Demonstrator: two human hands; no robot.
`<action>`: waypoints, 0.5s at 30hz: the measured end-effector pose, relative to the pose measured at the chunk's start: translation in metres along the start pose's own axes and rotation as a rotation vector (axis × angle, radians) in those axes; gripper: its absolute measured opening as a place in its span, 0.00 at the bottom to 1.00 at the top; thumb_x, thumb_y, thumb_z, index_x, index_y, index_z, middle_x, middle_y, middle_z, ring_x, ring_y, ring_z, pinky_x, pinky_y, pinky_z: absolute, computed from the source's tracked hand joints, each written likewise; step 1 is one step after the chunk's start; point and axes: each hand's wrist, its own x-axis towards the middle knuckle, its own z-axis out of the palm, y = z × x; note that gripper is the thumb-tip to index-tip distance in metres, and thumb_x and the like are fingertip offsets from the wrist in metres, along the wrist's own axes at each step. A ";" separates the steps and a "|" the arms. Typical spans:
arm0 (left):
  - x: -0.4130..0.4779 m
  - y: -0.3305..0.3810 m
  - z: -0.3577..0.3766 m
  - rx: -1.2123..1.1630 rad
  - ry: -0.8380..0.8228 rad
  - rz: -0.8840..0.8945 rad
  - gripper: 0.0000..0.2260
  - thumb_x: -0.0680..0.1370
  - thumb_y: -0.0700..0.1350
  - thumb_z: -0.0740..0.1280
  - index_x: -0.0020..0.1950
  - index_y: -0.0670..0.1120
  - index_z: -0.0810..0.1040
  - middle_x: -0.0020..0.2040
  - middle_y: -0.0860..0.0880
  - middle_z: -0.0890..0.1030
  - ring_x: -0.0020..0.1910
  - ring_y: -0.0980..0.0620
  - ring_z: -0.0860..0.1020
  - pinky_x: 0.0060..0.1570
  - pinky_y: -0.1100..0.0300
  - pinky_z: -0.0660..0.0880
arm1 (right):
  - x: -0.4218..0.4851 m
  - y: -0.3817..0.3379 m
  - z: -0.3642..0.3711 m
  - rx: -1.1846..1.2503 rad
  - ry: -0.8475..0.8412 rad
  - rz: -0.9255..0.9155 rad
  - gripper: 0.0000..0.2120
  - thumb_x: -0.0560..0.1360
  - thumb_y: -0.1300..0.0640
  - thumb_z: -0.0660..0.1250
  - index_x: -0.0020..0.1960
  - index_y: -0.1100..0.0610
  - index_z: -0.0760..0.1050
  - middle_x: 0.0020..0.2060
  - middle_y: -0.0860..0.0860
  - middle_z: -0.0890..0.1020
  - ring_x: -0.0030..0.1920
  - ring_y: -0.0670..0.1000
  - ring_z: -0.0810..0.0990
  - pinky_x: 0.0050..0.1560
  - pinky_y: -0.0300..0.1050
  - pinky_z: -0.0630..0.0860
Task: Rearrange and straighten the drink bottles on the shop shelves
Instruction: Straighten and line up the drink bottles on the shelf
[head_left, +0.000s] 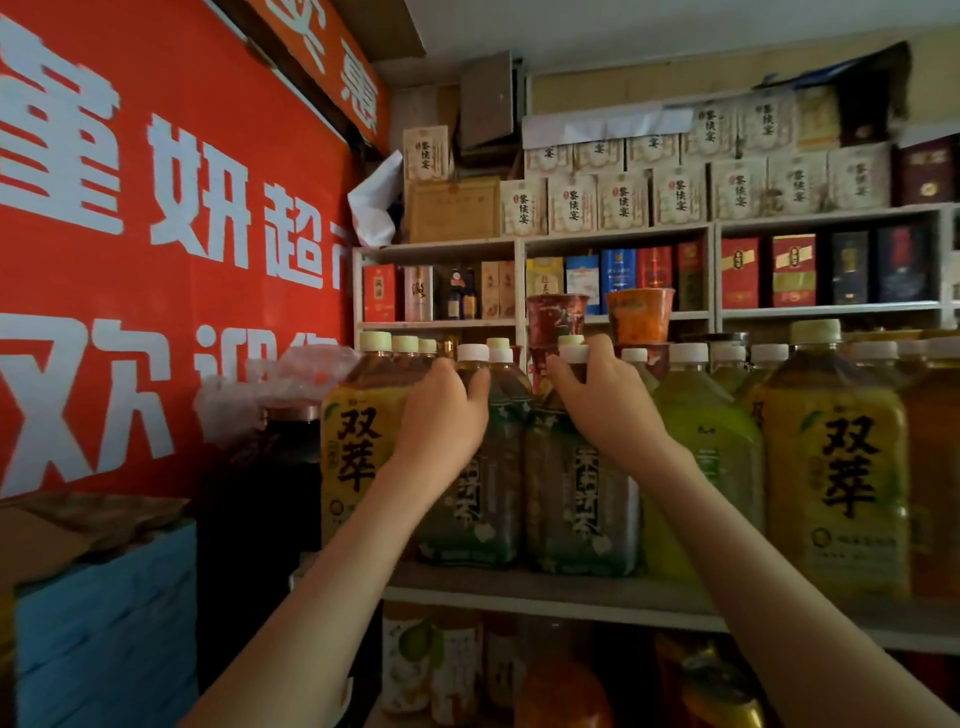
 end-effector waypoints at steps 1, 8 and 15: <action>0.004 0.002 0.000 -0.003 -0.030 -0.022 0.23 0.81 0.53 0.57 0.71 0.40 0.62 0.58 0.45 0.76 0.52 0.50 0.76 0.46 0.60 0.74 | -0.001 0.000 0.000 -0.003 0.002 -0.002 0.19 0.79 0.48 0.58 0.64 0.59 0.64 0.46 0.52 0.81 0.42 0.51 0.81 0.36 0.46 0.80; 0.014 0.000 0.008 -0.025 -0.051 -0.005 0.17 0.81 0.51 0.58 0.64 0.41 0.68 0.52 0.46 0.79 0.48 0.49 0.79 0.45 0.57 0.77 | -0.007 0.000 -0.003 0.025 0.004 -0.024 0.14 0.79 0.48 0.58 0.58 0.58 0.65 0.43 0.51 0.80 0.40 0.50 0.81 0.36 0.45 0.80; 0.008 -0.005 0.016 0.025 0.077 0.072 0.17 0.81 0.52 0.55 0.64 0.43 0.68 0.48 0.48 0.80 0.44 0.51 0.80 0.39 0.59 0.78 | -0.005 0.003 -0.002 0.041 -0.007 -0.034 0.13 0.80 0.49 0.56 0.57 0.57 0.65 0.38 0.50 0.79 0.37 0.47 0.80 0.32 0.40 0.78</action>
